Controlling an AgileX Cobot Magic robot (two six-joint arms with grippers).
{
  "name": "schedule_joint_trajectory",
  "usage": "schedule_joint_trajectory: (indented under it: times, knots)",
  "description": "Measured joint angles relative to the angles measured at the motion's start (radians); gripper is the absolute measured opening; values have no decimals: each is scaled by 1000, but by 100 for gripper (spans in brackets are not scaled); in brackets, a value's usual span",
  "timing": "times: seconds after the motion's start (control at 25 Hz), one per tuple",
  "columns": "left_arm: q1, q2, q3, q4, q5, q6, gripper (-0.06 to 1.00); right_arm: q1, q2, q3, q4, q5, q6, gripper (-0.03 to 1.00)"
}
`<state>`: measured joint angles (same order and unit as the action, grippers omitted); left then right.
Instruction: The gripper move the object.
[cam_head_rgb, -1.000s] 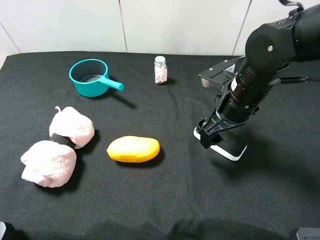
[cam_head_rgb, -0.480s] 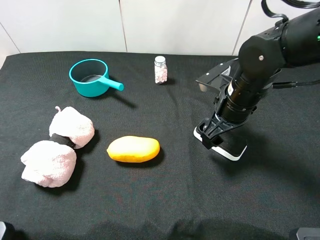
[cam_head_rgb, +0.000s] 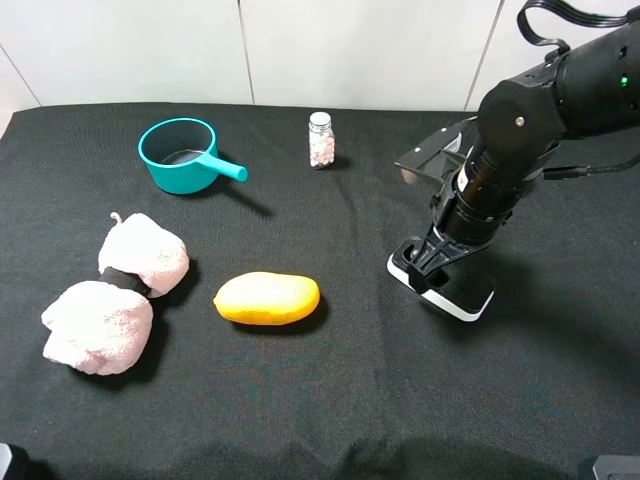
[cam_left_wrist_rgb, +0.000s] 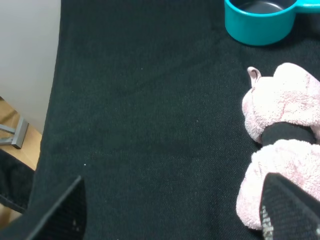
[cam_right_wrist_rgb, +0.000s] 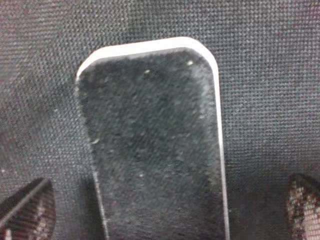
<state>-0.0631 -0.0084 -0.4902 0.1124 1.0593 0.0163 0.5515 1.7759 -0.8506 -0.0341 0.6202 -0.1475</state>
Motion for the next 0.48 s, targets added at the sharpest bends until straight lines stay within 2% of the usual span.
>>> schedule_joint_trajectory:
  times: [0.48]
  knots:
    - [0,0,0,0,0,0,77,-11,32,0,15,-21,-29,69]
